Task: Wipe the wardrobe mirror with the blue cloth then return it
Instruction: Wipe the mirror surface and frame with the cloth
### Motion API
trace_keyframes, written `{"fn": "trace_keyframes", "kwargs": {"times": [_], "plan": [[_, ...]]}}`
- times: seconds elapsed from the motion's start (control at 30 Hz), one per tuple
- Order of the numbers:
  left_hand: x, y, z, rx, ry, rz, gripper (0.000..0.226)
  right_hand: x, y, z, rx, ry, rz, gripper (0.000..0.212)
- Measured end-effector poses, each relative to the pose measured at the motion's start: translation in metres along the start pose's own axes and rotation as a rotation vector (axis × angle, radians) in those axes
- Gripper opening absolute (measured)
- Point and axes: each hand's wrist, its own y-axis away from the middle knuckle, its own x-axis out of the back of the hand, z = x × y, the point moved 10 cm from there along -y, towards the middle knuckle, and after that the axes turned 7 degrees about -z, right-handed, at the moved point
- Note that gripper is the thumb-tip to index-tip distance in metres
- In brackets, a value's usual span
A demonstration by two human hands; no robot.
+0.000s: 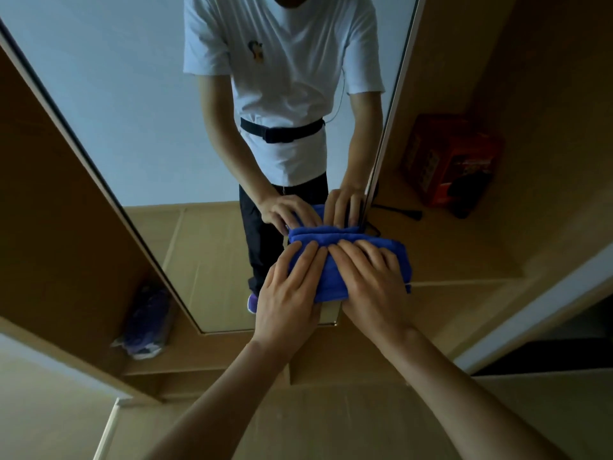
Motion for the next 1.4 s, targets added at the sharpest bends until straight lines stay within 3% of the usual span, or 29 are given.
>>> {"fn": "trace_keyframes", "kwargs": {"times": [0.2,0.6,0.97,1.27,1.4], "plan": [[-0.046,0.028,-0.006,0.041,-0.025,-0.158,0.075,-0.059,0.028,-0.001,0.006,-0.018,-0.093,0.051],[-0.141,0.080,-0.020,0.119,0.019,-0.284,0.064,-0.159,0.077,-0.003,-0.024,-0.031,-0.260,0.040],[-0.230,0.125,-0.045,0.263,0.067,-0.543,0.055,-0.248,0.110,-0.008,-0.121,-0.070,-0.484,0.039],[-0.221,0.118,-0.039,0.358,0.091,-0.637,0.061,-0.249,0.113,-0.006,-0.170,-0.159,-0.701,0.040],[-0.186,0.112,-0.030,0.361,0.117,-0.579,0.061,-0.212,0.103,-0.008,-0.154,-0.181,-0.658,0.040]]}}
